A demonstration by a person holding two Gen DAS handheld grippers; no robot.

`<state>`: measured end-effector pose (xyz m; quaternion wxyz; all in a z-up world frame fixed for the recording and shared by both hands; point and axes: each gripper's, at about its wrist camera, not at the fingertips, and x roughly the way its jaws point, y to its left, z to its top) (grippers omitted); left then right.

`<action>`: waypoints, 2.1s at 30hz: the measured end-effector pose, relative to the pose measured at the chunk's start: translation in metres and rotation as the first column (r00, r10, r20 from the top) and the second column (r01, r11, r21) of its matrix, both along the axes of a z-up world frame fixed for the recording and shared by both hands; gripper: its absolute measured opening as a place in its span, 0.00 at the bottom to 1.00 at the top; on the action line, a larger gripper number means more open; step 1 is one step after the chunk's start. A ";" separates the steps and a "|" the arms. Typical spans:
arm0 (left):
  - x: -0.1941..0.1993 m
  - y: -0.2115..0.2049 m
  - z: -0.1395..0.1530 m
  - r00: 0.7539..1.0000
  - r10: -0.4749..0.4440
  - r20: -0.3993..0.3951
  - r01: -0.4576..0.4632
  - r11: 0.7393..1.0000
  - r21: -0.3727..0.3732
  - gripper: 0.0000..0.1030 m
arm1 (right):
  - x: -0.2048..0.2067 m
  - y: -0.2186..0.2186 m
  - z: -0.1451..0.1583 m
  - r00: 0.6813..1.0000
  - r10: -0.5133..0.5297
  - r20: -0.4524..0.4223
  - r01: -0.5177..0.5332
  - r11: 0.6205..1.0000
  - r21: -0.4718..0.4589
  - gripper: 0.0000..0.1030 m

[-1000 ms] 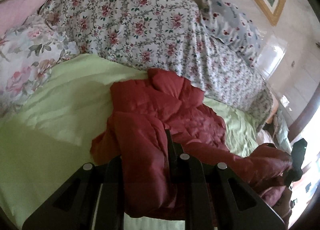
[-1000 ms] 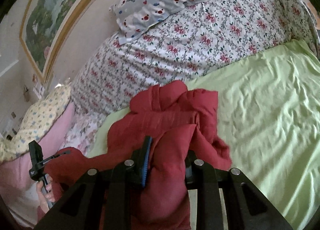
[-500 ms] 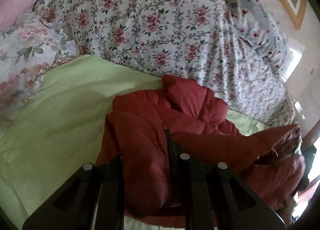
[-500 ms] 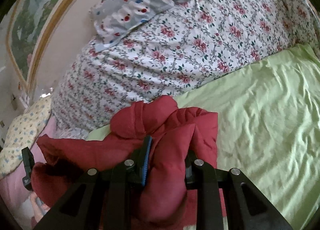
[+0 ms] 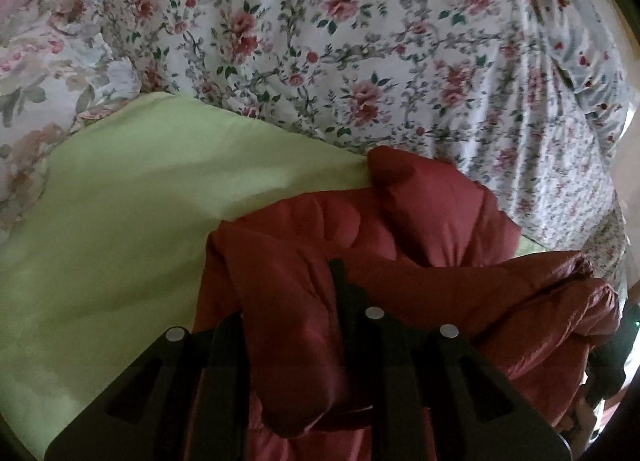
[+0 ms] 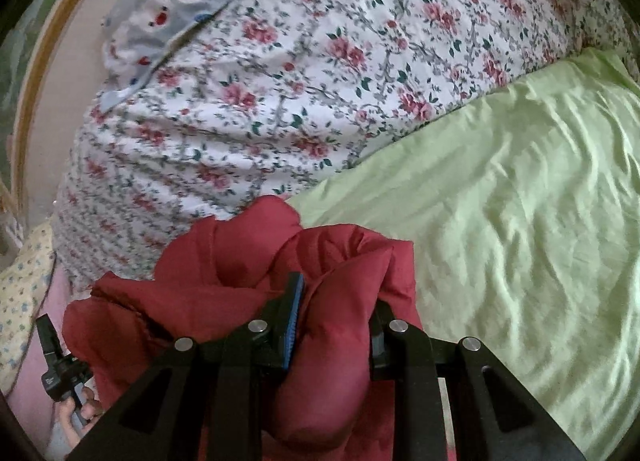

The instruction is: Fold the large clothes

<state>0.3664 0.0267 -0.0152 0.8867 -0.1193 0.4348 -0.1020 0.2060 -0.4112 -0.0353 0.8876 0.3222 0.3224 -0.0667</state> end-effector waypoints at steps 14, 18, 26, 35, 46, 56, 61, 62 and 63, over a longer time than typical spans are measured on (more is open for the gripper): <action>0.036 -0.011 -0.017 1.000 0.011 -0.013 -0.011 1.000 0.011 0.21 | 0.042 -0.011 -0.041 0.998 -0.051 -0.040 0.050 0.998 -0.036 0.26; 0.013 0.002 -0.001 1.000 0.001 0.018 0.000 1.000 -0.026 0.34 | 0.050 -0.013 -0.045 0.997 -0.057 -0.044 0.055 0.997 -0.045 0.26; -0.074 0.011 0.035 0.987 -0.026 0.157 0.030 0.999 -0.025 0.65 | 0.060 -0.014 -0.049 0.996 -0.068 -0.057 0.065 0.996 -0.053 0.27; -0.109 -0.085 0.011 0.948 -0.292 0.124 0.272 0.950 0.155 0.65 | 0.069 -0.013 -0.048 0.995 -0.062 -0.072 0.058 0.996 -0.061 0.28; -0.066 -0.102 -0.030 0.974 -0.199 0.107 0.154 0.932 0.328 0.67 | 0.000 0.023 0.029 0.997 -0.006 0.083 0.020 0.984 -0.175 0.76; -0.059 -0.096 -0.024 0.978 -0.185 0.091 0.148 0.937 0.317 0.63 | 0.042 0.086 -0.018 0.950 0.238 -0.204 -0.292 0.908 -0.299 0.87; -0.047 -0.066 -0.018 0.988 -0.113 0.108 0.076 0.952 0.297 0.52 | 0.065 0.060 -0.029 0.961 0.167 -0.221 -0.220 0.945 -0.243 0.89; -0.039 -0.058 -0.022 0.992 -0.093 0.091 0.063 0.958 0.281 0.52 | 0.069 0.058 -0.030 0.960 0.163 -0.227 -0.216 0.948 -0.235 0.90; -0.032 -0.053 -0.024 0.994 -0.083 0.076 0.060 0.962 0.265 0.52 | 0.075 0.055 -0.032 0.958 0.158 -0.238 -0.212 0.952 -0.222 0.91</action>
